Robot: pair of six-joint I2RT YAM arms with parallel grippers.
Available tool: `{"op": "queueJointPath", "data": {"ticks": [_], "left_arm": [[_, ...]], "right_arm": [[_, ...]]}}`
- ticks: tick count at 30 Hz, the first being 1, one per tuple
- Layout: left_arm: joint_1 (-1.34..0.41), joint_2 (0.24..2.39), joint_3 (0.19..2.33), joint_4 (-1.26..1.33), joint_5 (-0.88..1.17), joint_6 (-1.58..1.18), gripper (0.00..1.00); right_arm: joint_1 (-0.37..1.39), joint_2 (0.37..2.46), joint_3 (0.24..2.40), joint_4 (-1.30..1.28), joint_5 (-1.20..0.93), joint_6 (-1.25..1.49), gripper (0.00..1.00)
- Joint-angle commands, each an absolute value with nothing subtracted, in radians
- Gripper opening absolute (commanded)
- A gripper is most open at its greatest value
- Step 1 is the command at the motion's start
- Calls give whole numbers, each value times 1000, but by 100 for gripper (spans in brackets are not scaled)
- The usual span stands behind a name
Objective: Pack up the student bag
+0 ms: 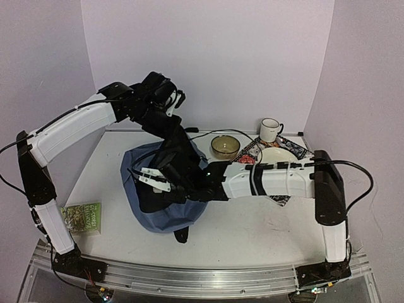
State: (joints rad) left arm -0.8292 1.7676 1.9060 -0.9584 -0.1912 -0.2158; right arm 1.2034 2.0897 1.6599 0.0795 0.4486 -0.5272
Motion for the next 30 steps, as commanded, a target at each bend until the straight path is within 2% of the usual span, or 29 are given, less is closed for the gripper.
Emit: {"op": "queueJointPath", "data": {"ticks": [1,6,12,16,23,30], "left_arm": [[-803,1760,1848,-821,-233,-217,14],[-788,1763,1810,-777,-198,-227,30],[-787,1715,1830,-752,-118,-241,74],[-787,1676,1840,-744,-84,-252,88],[-727,1637,1742,-740,-121,-322,96],[-522,1566,1495,-721,-126,-471,97]], "right_arm": [[1210,1973,1539,87,415,-425,70],[1210,1872,1377,123,405,-325,74],[1210,1730,1183,183,395,-221,76],[1209,1651,1099,207,405,-156,76],[1205,1537,1017,238,387,-58,78],[1175,1499,990,244,391,56,80]]}}
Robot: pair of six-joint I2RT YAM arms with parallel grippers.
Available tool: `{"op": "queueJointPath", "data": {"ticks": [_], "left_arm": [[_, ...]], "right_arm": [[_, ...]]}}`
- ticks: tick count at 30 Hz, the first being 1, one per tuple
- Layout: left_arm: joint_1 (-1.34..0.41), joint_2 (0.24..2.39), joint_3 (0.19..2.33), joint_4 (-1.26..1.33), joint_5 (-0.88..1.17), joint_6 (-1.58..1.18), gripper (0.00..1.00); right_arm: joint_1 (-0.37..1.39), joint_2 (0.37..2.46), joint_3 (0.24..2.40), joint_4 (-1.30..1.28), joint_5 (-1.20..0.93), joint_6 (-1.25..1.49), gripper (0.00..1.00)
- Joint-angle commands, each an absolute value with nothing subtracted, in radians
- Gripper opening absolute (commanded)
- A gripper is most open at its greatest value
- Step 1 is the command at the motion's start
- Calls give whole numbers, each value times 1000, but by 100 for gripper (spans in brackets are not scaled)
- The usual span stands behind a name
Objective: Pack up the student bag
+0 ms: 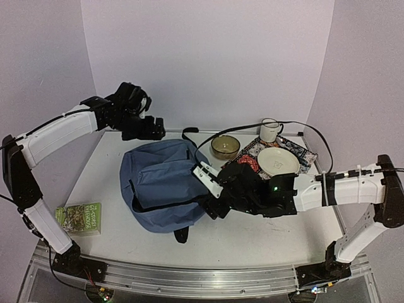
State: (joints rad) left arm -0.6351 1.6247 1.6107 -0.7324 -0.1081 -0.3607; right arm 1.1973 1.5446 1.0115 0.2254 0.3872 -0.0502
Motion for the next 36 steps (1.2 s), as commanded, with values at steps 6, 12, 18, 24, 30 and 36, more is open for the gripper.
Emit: {"op": "queueJointPath", "data": {"ticks": [6,12,18,24,30,36], "left_arm": [[-306,1455,1254,-718,-133,-582,99],[-147,1326,984,-725,-151,-689,99],[-22,1246,811,-779,-196,-794,100],[62,1181,722,-825,-258,-910,99],[65,1233,652,-778,-224,-1045,99],[55,1383,583,-606,-63,-1037,97]], "right_arm": [[1144,1482,978,267,398,110,83],[1133,1490,971,312,379,117,85],[1105,1497,949,367,340,126,89],[1084,1484,928,402,298,105,90],[1065,1452,890,454,272,89,91],[1059,1442,871,478,251,84,91]]}}
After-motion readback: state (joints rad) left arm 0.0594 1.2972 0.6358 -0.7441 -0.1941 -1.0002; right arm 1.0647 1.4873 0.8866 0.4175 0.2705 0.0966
